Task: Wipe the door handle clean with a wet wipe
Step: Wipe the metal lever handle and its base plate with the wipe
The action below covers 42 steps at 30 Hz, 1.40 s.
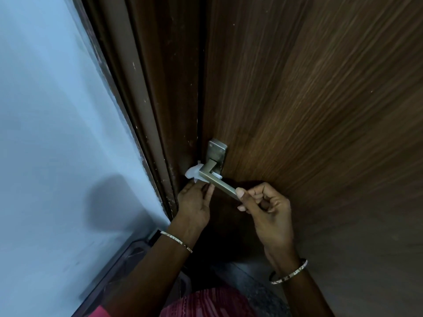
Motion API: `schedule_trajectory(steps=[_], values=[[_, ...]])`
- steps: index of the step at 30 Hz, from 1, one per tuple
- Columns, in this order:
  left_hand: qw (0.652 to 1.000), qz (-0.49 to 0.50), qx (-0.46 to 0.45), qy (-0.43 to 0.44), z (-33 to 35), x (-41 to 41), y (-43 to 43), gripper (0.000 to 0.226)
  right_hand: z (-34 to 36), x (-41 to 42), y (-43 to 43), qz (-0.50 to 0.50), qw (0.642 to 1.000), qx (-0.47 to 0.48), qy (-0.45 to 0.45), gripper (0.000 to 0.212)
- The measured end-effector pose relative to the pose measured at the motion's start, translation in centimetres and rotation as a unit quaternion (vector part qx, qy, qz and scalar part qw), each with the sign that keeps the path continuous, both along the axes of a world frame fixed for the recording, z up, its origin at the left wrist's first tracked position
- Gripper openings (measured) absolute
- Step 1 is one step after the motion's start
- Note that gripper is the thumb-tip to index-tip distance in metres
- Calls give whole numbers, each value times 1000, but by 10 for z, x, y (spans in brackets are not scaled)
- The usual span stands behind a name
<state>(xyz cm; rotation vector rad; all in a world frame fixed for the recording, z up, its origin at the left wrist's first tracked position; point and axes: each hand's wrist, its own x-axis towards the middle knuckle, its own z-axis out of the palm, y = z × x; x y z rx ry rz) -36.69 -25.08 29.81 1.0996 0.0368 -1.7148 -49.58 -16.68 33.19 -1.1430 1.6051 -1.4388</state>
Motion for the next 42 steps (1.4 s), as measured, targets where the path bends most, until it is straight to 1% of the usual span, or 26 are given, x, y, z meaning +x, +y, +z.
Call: schedule_trajectory(steps=[4,7,9,10,12,14,16,17,19,21,23,27,28,31,33,38,40,42], values=[[999,5,-44,-6,-1,0,6,15,-1,0,2,-1,1000,3,3,23],[994,8,-89,-63,0,-4,9,23,-1,1,3,-4,1000,6,-1,24],[991,4,-91,-98,0,-9,11,30,-1,2,3,-5,1000,6,-4,24],[992,3,-80,-99,-1,-10,12,31,-1,2,3,-4,1000,5,-6,24],[997,-15,-41,-70,-1,-13,13,25,-1,2,4,-1,1000,3,-10,25],[999,-35,-4,-17,2,-15,15,21,-1,2,4,2,1000,5,-11,26],[997,-7,33,64,3,-15,15,24,-2,2,3,1,1000,9,-13,26],[995,2,47,90,3,-14,14,23,-3,2,2,-2,1000,9,-13,26],[992,0,67,109,5,-12,12,19,-4,2,2,-5,1000,7,-12,26],[989,-9,82,121,9,-9,10,17,-4,1,2,-2,1000,3,-11,26],[986,-38,85,138,12,-8,9,16,-5,1,2,1,1000,-2,-13,27],[971,-83,71,211,22,-11,8,9,-4,1,1,3,1000,-9,-26,27],[972,-90,68,207,23,-12,7,8,-4,1,0,3,1000,-11,-29,27],[979,-123,56,150,23,-12,8,6,-5,1,1,-1,999,-16,-38,26],[981,-135,58,127,22,-8,9,6,-7,3,1,-6,999,-19,-44,24],[986,-117,69,96,17,0,13,6,-8,2,0,-2,999,-18,-47,25],[990,-102,51,83,16,10,13,6,-8,2,-1,0,999,-17,-44,26],[992,-114,13,57,15,25,13,5,-10,2,0,-4,999,-16,-42,26]])
